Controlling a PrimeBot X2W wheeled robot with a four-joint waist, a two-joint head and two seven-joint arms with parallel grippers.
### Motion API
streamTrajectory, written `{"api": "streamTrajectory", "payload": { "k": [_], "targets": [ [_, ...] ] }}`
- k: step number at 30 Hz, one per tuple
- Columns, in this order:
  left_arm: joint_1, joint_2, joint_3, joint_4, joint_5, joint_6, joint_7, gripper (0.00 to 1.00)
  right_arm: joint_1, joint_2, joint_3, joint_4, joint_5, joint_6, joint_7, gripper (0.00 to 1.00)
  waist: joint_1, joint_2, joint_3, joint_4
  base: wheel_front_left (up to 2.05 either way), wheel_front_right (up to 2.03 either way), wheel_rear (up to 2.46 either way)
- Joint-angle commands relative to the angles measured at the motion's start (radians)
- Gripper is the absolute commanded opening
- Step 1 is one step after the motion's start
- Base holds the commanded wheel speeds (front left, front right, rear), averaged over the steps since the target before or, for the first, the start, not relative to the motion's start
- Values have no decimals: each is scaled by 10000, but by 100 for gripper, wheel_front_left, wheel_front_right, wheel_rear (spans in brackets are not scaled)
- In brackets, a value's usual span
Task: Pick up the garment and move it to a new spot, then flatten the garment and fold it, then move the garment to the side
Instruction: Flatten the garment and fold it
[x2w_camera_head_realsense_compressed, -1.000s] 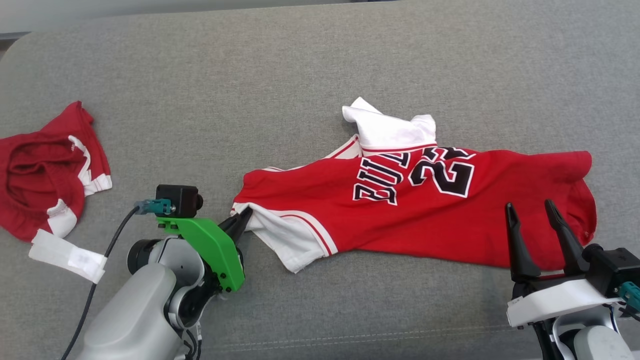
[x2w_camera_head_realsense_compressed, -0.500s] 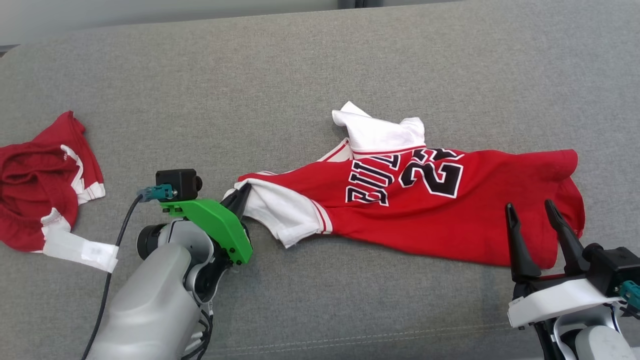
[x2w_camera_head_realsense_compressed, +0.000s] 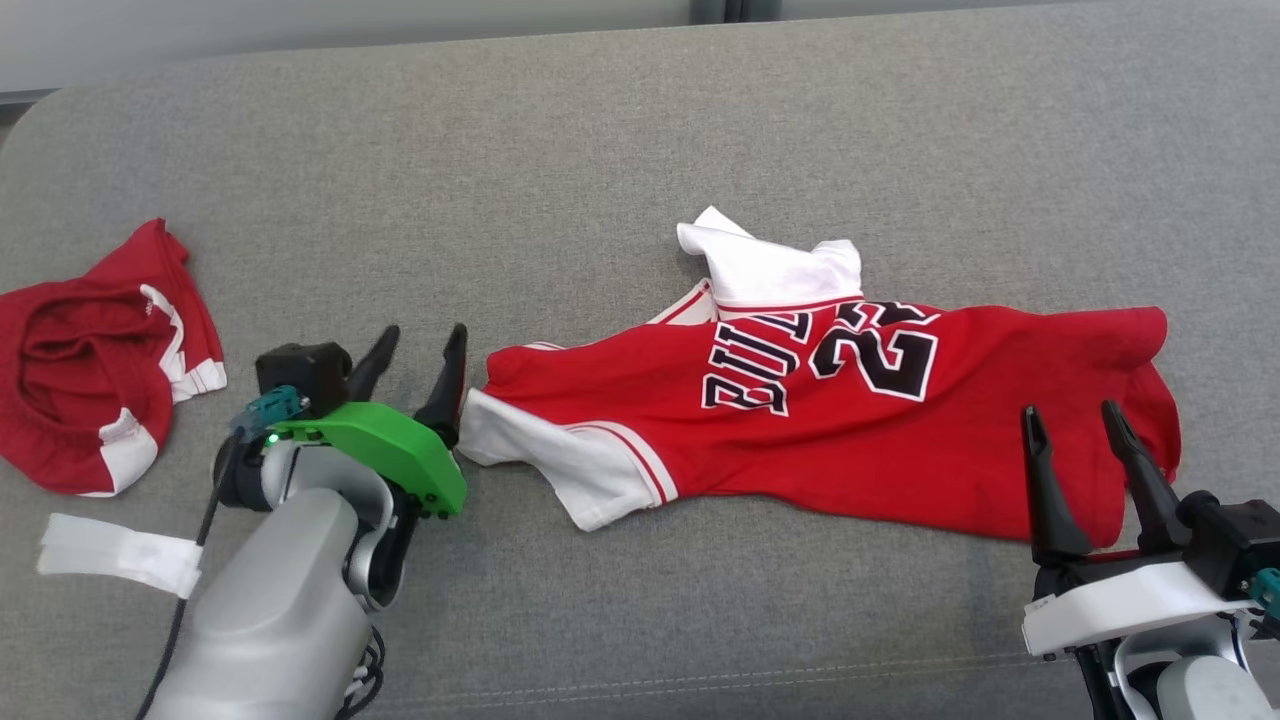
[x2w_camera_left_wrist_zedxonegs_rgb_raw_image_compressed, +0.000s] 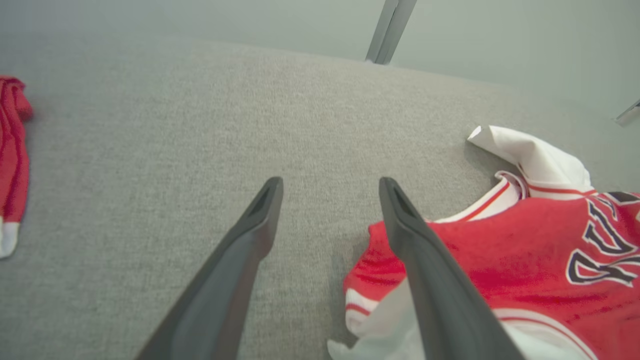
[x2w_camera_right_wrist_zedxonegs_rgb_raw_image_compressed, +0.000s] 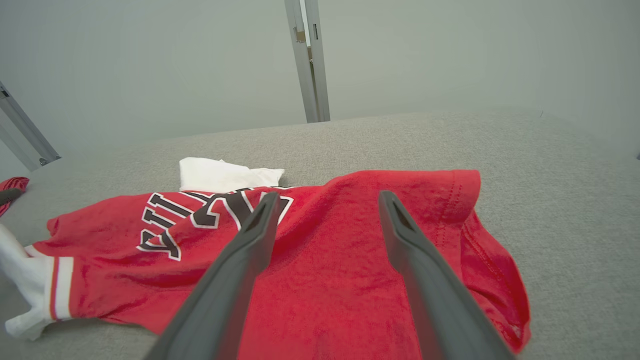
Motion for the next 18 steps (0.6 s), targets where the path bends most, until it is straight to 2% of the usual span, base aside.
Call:
{"api": "streamTrajectory", "payload": {
  "k": [1,4,8,13,18],
  "targets": [
    [165,247,333,-614,435,297,-90,100,40,-5,-16,-55,-83,-12,-78,100,0,0,-58,83,0,0,0],
    [1048,582,1131,-2351,1488,988,-66,100,37,23,12,-82,-166,-12,-118,100,0,0,-137,171,0,0,0],
    [2291,981,2136,-4609,2731,1676,-71,100,25,5,96,-35,-234,-12,-169,100,0,0,-248,282,0,0,0],
    [3792,1210,2975,-6810,3824,2197,-69,100,149,-23,200,35,-328,-12,-193,100,0,0,-422,377,0,0,0],
    [5055,1093,3636,-8380,4372,2345,-60,100,315,4,318,93,-438,-12,-208,100,0,0,-578,391,0,0,0]
  ]
}}
